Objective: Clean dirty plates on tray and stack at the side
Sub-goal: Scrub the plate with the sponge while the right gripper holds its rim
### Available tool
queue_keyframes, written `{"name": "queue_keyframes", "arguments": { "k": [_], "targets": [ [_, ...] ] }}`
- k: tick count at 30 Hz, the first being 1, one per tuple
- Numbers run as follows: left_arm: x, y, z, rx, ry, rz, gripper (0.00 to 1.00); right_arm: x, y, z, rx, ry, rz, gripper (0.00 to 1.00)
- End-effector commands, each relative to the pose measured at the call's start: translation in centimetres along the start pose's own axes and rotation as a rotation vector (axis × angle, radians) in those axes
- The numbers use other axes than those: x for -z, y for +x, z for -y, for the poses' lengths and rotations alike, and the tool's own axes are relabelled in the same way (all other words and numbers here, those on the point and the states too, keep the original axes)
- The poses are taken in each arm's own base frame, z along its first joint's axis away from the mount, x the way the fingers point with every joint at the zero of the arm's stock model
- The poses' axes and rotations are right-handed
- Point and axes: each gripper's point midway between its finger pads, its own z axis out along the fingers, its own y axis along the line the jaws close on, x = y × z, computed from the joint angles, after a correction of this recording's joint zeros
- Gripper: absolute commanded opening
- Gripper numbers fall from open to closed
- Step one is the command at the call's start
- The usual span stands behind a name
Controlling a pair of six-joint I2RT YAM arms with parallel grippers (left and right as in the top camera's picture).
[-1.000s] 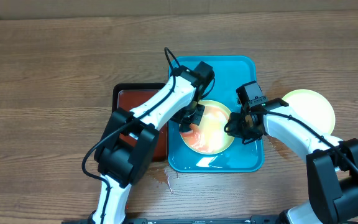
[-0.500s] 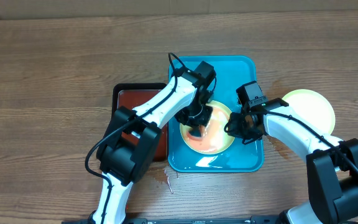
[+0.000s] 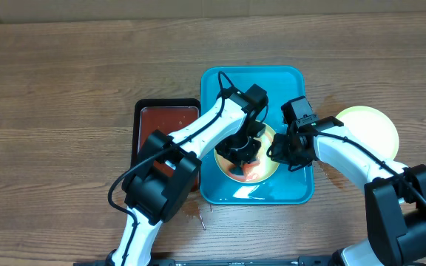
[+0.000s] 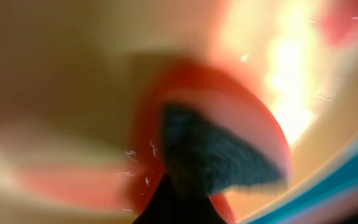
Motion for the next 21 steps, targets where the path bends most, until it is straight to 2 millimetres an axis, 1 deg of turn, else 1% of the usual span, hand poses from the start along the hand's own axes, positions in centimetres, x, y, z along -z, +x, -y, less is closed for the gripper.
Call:
{"name": "queue_keyframes", "arguments": {
  "k": [1,2,6,8,10,12,14,15,16,18,20,21],
  "targets": [
    [-0.2,-0.5,-5.4,0.137,-0.278,0.034,0.04,0.0,-0.4,0.7,-0.005,0.034,0.013,0.04],
    [0.2,-0.7,-6.6,0.172,-0.339,0.053,0.04,0.0,-0.4,0.7,-0.005,0.034,0.013,0.04],
    [1.4,-0.9,-9.9,0.240,-0.487,0.094,0.04,0.0,-0.4,0.7,-0.005,0.034,0.013,0.04],
    [1.8,-1.1,-10.7,0.256,-0.494,0.099,0.04,0.0,-0.4,0.7,-0.005,0.033,0.013,0.04],
    [2.0,-1.3,-10.4,0.262,-0.453,0.098,0.04,0.0,-0.4,0.7,-0.005,0.033,0.013,0.04],
    [1.9,-1.9,-9.2,0.227,-0.366,0.099,0.04,0.0,-0.4,0.7,-0.005,0.033,0.014,0.04],
    [1.7,-2.9,-7.3,0.181,-0.252,0.114,0.04,0.0,-0.4,0.7,-0.005,0.033,0.014,0.04],
    [1.5,-3.4,-6.0,0.148,-0.175,0.126,0.04,0.0,-0.4,0.7,-0.004,0.033,0.014,0.04],
    [1.3,-4.1,-4.3,0.112,-0.079,0.142,0.04,0.0,-0.4,0.7,-0.005,0.033,0.014,0.04],
    [1.0,-4.9,-2.2,0.093,0.031,0.158,0.04,0.0,-0.4,0.7,-0.005,0.033,0.014,0.04],
    [0.6,-5.3,-0.9,0.079,0.101,0.160,0.04,0.0,-0.4,0.7,-0.005,0.033,0.014,0.04],
    [0.2,-5.3,-0.6,0.079,0.121,0.152,0.04,0.0,-0.4,0.7,-0.005,0.033,0.014,0.04]
  ]
}}
